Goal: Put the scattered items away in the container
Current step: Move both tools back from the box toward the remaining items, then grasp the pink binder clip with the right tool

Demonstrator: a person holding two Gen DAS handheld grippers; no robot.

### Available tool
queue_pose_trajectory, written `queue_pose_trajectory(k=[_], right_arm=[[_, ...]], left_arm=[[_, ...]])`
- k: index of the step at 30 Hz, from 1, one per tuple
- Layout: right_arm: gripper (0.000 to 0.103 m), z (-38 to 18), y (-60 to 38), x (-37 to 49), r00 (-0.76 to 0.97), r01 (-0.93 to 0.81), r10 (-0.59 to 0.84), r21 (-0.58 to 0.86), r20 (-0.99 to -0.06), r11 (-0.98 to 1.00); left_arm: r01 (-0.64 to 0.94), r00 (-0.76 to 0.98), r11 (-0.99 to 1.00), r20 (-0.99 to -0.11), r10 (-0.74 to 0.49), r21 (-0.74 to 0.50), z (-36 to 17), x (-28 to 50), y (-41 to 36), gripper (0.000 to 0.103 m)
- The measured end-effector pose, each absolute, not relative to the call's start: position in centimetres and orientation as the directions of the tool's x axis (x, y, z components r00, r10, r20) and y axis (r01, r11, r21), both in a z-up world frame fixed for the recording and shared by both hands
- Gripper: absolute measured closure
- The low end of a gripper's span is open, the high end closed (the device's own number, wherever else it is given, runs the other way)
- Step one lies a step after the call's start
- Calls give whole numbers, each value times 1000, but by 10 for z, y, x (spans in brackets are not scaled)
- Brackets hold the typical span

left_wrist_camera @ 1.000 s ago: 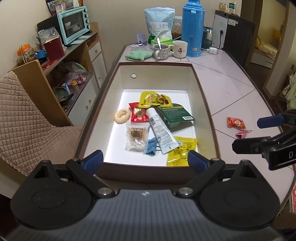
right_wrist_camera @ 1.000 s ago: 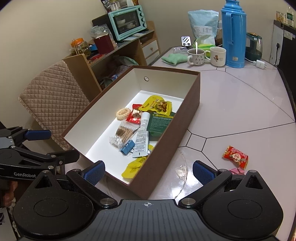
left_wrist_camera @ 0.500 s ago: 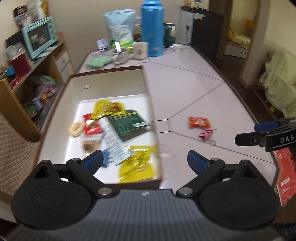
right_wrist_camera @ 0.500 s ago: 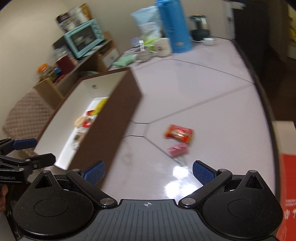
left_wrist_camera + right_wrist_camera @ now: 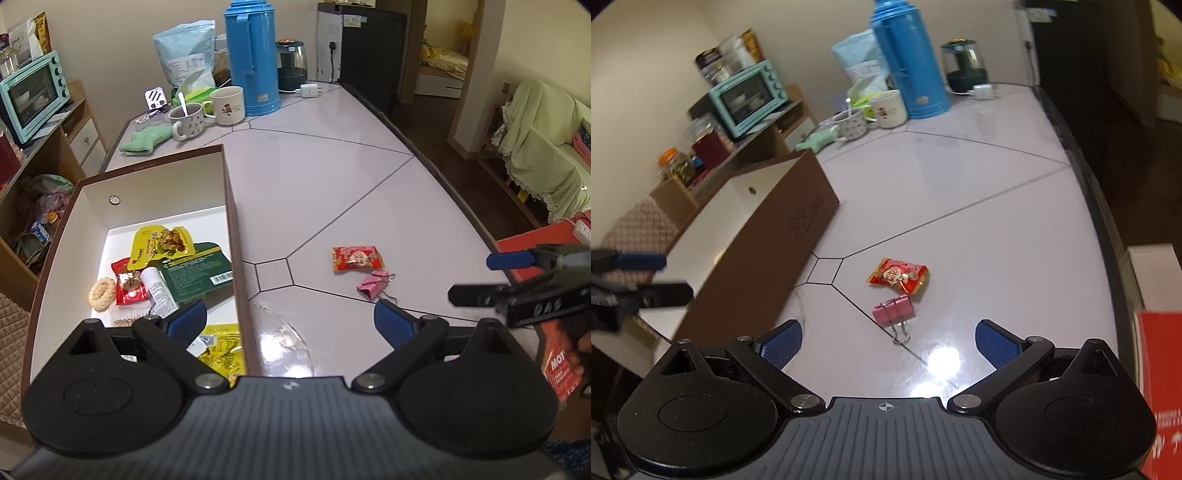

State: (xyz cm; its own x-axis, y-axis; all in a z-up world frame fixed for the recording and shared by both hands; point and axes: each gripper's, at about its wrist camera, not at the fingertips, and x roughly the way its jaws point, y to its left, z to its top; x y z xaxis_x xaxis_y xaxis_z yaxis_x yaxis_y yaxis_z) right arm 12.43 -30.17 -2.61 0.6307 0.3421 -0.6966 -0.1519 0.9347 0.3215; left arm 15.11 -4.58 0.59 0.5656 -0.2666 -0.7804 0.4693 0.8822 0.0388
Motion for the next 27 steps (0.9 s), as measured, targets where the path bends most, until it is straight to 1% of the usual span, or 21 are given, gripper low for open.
queue_pose_trajectory(k=[6, 7, 8, 9, 17, 22, 23, 24, 25, 27], right_arm=[[1, -52, -281, 149, 604, -221, 330, 246, -725, 944], [12, -56, -278, 153, 600, -231, 327, 234, -730, 944], [29, -61, -274, 157, 594, -240, 324, 223, -736, 945], [31, -67, -272, 163, 585, -243, 321, 216, -745, 946], [31, -96, -262, 186, 553, -249, 275, 158, -786, 955], [31, -106, -252, 194, 559, -276, 253, 111, -789, 955], [35, -108, -250, 194, 564, -282, 249, 99, -787, 954], [52, -110, -248, 196, 562, -292, 247, 90, -789, 952], [59, -112, -246, 197, 558, -302, 246, 81, -792, 950], [59, -114, -244, 196, 559, -321, 246, 66, -792, 945]], left_arm=[[455, 549, 890, -795, -257, 27, 2, 172, -39, 7], [456, 545, 890, -798, -258, 23, 1, 175, -39, 7], [456, 540, 890, -801, -259, 20, 0, 179, -38, 7], [458, 536, 889, -803, -261, 17, -1, 183, -38, 7], [488, 503, 873, -818, -280, 1, -11, 211, -45, 7], [500, 487, 866, -826, -283, -2, -19, 224, -50, 7], [504, 484, 864, -827, -285, -3, -20, 226, -52, 7], [507, 481, 862, -829, -286, -3, -21, 227, -53, 7], [511, 478, 860, -830, -288, -4, -23, 228, -55, 7], [519, 473, 855, -832, -291, -4, -25, 231, -59, 7]])
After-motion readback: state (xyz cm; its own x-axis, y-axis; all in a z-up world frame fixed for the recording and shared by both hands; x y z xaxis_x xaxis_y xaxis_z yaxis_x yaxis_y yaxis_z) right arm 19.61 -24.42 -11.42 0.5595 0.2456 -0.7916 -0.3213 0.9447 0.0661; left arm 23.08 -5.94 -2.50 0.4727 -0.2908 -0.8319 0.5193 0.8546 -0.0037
